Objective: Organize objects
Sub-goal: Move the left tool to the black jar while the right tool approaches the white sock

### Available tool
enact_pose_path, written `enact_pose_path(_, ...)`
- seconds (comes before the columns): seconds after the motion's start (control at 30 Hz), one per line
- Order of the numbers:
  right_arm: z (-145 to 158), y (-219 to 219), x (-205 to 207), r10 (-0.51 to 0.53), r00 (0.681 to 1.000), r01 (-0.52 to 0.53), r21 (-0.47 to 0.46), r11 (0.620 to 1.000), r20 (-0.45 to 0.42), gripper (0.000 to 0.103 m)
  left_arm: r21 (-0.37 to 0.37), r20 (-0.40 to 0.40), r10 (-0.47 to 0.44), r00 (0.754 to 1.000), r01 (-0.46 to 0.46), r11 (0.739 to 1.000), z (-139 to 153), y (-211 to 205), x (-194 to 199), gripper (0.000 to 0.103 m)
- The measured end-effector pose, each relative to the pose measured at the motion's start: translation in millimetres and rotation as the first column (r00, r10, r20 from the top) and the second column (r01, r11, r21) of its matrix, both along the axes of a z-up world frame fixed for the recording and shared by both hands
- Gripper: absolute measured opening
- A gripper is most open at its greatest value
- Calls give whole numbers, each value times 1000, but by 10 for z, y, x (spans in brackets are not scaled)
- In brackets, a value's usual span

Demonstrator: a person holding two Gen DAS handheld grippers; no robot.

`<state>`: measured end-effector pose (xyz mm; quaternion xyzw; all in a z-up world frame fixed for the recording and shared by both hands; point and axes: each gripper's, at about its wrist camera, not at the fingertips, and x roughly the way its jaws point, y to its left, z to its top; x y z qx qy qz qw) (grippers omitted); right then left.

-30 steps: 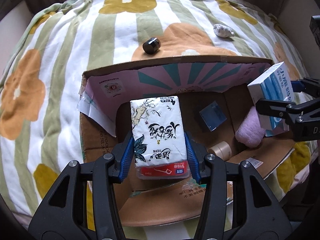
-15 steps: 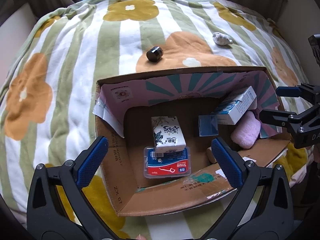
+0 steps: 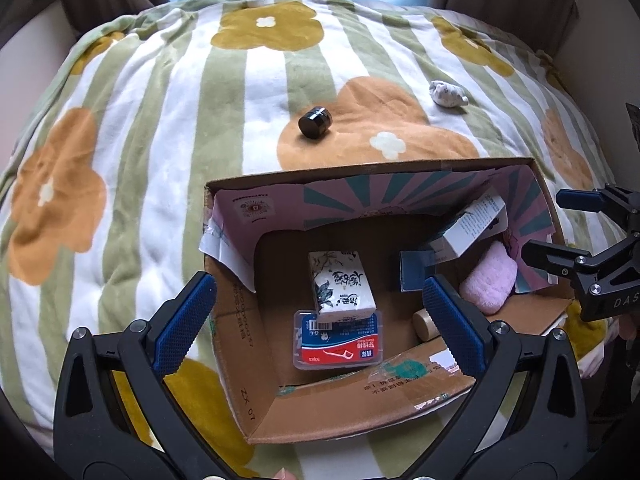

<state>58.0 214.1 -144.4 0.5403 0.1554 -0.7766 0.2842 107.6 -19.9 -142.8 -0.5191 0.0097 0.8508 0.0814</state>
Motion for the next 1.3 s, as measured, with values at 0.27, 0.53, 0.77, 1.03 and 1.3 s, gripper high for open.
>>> enact_pose_path(0.27, 89, 22, -59, -40, 999, 40, -15, 999, -32, 101, -13, -14, -36, 999, 36, 999, 77, 0, -122, 103)
enact_pose_path(0.53, 420, -20, -241, -92, 989, 89, -30, 996, -119, 101, -42, -68, -76, 995, 73, 996, 349, 1, -338, 103)
enact_pose_path(0.77, 676, -49, -630, -148, 977, 143, -42, 989, -151, 101, -53, -78, -152, 985, 148, 988, 569, -75, -821, 103)
enact_pose_path(1.03, 660, -59, -1276, -252, 961, 248, -48, 968, -115, 101, -9, -7, -316, 949, 316, 949, 460, -54, -1585, 102)
enact_pose_path(1.3, 356, -40, -1901, -361, 932, 359, -41, 932, -41, 101, -4, 79, -425, 902, 427, 904, -68, 72, -2200, 96)
